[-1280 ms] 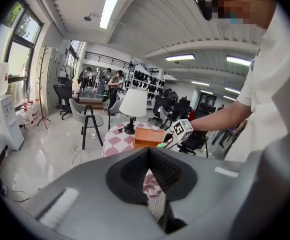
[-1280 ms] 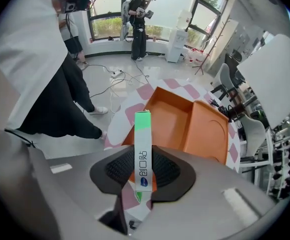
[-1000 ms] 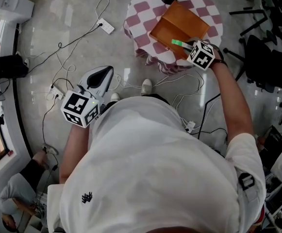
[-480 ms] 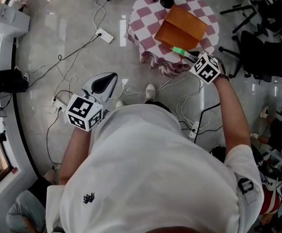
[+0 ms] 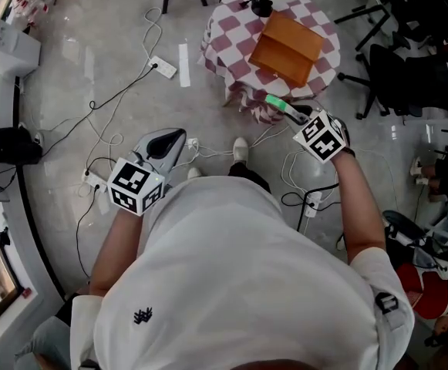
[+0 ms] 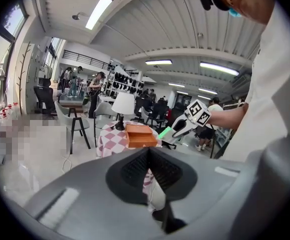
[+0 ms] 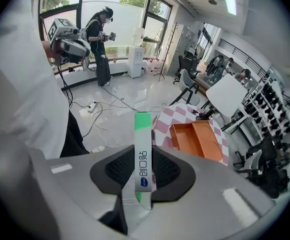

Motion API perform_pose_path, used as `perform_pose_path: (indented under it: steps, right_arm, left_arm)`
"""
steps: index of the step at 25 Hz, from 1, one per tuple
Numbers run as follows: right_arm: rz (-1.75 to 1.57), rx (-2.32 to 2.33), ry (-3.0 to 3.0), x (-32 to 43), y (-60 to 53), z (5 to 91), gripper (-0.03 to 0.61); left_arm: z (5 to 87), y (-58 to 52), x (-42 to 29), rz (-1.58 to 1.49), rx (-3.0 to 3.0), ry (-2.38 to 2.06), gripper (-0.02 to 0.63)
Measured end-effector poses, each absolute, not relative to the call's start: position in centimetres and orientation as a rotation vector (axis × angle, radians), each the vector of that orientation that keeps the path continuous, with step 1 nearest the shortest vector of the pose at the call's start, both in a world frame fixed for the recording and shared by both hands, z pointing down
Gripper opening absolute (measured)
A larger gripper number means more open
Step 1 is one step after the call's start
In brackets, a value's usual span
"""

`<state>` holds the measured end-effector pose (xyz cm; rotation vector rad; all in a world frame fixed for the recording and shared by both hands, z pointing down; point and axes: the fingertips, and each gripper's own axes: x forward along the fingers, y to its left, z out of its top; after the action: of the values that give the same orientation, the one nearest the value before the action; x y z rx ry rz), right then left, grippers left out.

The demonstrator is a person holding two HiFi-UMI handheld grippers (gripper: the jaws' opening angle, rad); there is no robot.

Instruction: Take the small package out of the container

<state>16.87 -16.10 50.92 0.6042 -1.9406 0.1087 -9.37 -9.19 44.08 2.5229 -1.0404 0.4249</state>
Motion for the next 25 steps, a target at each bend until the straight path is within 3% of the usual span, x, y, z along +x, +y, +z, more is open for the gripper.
perform_pose_path:
  steps: [25]
  right_arm:
    - [0.144, 0.676, -1.960, 10.3, -4.6, 47.7, 0.092]
  left_arm:
    - [45.9, -2.1, -12.4, 0.453, 2.609, -0.920, 0.055]
